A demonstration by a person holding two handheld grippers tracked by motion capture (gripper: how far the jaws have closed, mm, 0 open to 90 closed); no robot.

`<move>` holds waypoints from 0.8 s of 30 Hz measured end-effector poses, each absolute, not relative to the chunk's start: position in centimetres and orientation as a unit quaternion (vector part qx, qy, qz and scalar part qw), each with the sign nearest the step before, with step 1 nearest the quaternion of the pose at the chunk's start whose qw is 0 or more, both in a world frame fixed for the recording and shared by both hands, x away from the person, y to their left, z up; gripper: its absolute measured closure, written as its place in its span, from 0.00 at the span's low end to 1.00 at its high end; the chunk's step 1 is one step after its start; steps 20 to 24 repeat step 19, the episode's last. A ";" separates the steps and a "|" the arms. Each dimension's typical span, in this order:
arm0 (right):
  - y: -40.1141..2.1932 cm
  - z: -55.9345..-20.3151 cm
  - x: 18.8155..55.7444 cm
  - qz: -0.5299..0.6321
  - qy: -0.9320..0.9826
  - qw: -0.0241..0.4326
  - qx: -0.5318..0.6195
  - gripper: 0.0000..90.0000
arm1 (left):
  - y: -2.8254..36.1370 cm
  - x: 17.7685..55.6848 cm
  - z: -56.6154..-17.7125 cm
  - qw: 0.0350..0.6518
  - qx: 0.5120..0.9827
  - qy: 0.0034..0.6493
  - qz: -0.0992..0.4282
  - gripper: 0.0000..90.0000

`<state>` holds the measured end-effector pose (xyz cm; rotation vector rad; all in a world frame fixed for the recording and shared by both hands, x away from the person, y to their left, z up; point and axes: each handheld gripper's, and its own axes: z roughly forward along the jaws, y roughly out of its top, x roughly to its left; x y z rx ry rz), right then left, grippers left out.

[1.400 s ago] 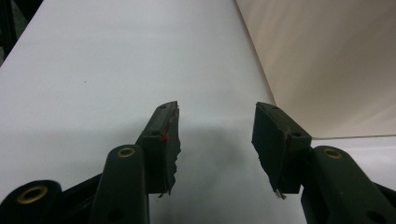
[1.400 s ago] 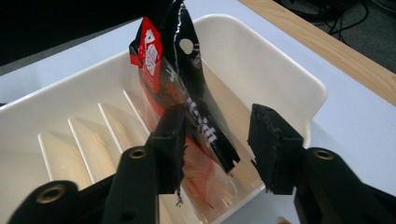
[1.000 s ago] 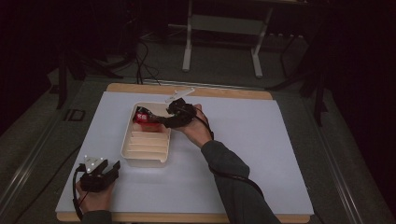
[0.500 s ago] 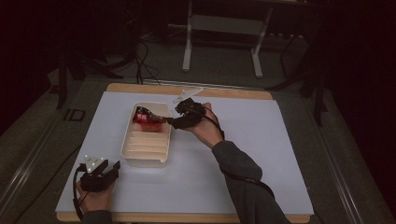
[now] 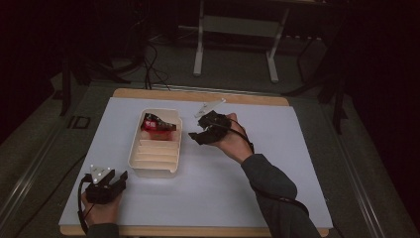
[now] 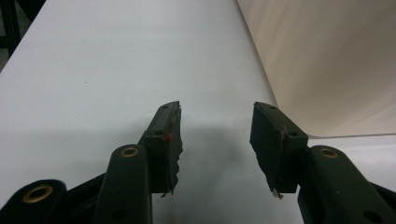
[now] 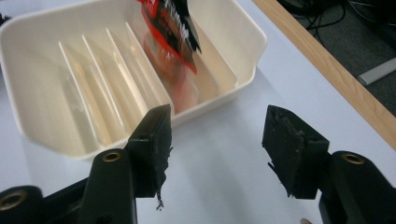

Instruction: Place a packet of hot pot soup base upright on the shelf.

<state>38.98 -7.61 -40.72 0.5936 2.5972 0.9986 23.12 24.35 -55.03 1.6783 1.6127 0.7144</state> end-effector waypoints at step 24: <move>-13.7 -42.8 38.4 0.361 0.890 0.129 0.248 0.48 | 24.2 23.2 -55.0 0.340 0.647 0.623 0.278 0.57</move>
